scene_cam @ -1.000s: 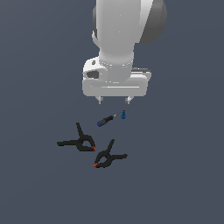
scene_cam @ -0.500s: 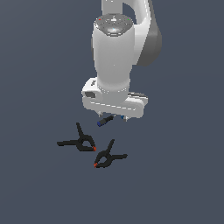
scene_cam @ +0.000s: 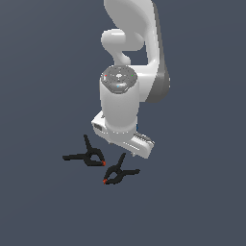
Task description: Pick up a designated object from a clutter of objects.
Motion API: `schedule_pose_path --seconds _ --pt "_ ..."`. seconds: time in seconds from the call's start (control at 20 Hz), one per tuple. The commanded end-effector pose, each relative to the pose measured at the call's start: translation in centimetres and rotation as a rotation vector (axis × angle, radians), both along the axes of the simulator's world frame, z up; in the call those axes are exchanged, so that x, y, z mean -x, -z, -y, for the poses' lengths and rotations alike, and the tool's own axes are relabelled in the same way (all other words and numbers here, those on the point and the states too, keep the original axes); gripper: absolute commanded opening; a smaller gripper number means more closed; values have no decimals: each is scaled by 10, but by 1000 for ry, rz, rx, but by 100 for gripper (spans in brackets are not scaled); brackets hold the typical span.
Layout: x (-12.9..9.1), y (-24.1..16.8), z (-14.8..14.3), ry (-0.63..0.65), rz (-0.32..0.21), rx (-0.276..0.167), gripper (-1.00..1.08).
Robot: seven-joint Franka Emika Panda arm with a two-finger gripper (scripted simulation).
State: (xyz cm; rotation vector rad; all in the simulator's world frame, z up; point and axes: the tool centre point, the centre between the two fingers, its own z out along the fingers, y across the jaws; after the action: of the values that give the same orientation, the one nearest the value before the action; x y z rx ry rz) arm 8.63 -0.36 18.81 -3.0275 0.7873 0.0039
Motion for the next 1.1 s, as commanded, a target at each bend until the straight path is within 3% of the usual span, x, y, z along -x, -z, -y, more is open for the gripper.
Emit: schedule_pose_path --seconds 0.0,0.55,1.05 --pt "-8 19 2 74 -1 0 100" --pt "-29 93 12 337 -4 8 100" --pt "-33 119 16 424 -4 13 100"
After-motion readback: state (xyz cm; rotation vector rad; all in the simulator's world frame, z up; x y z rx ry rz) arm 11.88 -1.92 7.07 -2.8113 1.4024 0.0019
